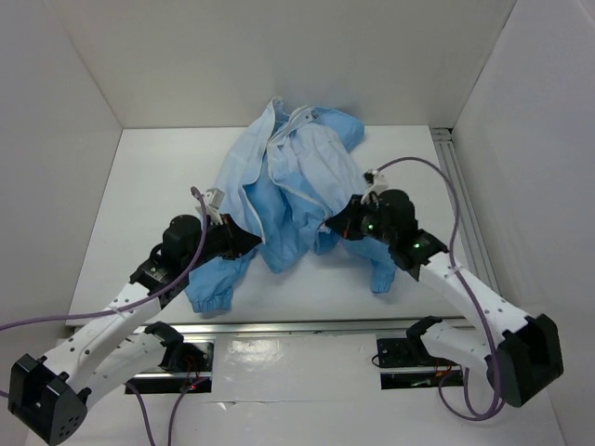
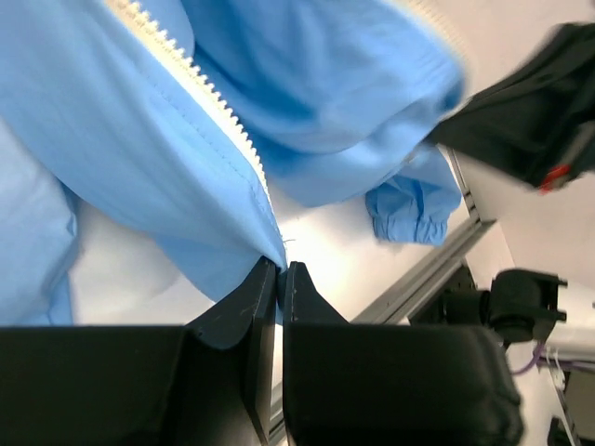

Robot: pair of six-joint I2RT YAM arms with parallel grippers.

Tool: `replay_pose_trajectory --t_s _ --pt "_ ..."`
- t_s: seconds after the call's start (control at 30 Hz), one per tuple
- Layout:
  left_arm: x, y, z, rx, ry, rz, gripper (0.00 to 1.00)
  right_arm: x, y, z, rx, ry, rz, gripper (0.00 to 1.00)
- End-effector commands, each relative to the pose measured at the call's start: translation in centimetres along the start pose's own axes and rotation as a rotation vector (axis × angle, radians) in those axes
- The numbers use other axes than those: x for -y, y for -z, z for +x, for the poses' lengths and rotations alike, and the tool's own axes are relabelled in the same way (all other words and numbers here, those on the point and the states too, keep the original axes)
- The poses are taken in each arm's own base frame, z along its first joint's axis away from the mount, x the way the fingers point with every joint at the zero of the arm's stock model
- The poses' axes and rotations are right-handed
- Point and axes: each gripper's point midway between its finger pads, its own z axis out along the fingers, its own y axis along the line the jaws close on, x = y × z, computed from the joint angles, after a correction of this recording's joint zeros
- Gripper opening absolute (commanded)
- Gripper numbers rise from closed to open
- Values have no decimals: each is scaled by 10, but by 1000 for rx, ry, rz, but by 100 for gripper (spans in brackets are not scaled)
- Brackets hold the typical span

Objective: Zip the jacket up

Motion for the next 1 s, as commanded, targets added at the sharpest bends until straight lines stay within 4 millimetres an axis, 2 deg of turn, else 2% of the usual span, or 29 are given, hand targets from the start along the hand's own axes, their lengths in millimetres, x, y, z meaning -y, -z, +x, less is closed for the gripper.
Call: replay_pose_trajectory --t_s 0.0,0.03,0.07,0.1,0.13,0.17,0.2,0.27,0.33,0.37,0.4,0.43,0.47,0.5,0.6,0.63,0.67,0.7,0.77,0.8,0.87,0.9,0.97 --pt "20 1 -44 105 -8 -9 0 25 46 -79 199 31 251 0" --pt "19 -1 -47 107 -6 -26 0 21 68 -114 286 28 318 0" --pt "17 -3 -50 107 -3 -45 0 57 94 -126 322 -2 519 0" --pt "14 -10 -50 91 1 -58 0 67 114 -142 372 -18 605 0" --pt "18 -12 -58 100 1 -65 0 75 135 -156 418 -34 681 0" --pt "21 -15 -60 93 1 -59 0 72 158 -178 484 -35 726 0" --pt "23 -18 -61 86 -8 -53 0 81 184 -193 556 -42 788 0" --pt "25 -18 -67 92 -7 -48 0 69 202 -218 644 12 749 0" --pt "26 -18 -69 99 -9 -42 0 55 191 -221 608 48 621 0" --pt "26 -18 -69 99 -9 -42 0 54 172 -212 548 52 554 0" --pt "28 -16 -71 107 -11 -36 0 35 148 -201 474 79 404 0" --pt "27 -16 -72 113 -11 -43 0 31 129 -187 408 82 334 0" --pt "26 -15 -70 112 -11 -44 0 40 101 -158 306 42 296 0" --pt "26 -13 -72 124 -12 -45 0 16 75 -134 227 63 199 0" --pt "23 -11 -68 116 -19 -52 0 8 27 -69 55 54 193 0" --pt "23 -11 -68 116 -19 -52 0 -7 13 -44 -3 78 181 0" --pt "21 -11 -66 105 -17 -61 0 -6 -2 -25 -62 74 193 0" --pt "18 -12 -62 98 -24 -67 0 -2 -9 -1 -125 67 202 0" --pt "14 -11 -62 96 -20 -79 0 -13 -23 25 -187 81 152 0" --pt "11 -12 -58 87 -17 -86 0 -6 -30 41 -225 68 167 0" --pt "6 -12 -53 73 -13 -97 0 -9 -40 43 -211 77 146 0" --pt "6 -12 -53 73 -13 -97 0 -3 -43 51 -229 63 160 1" --pt "6 -12 -47 52 -11 -88 0 1 -48 54 -239 62 167 1"
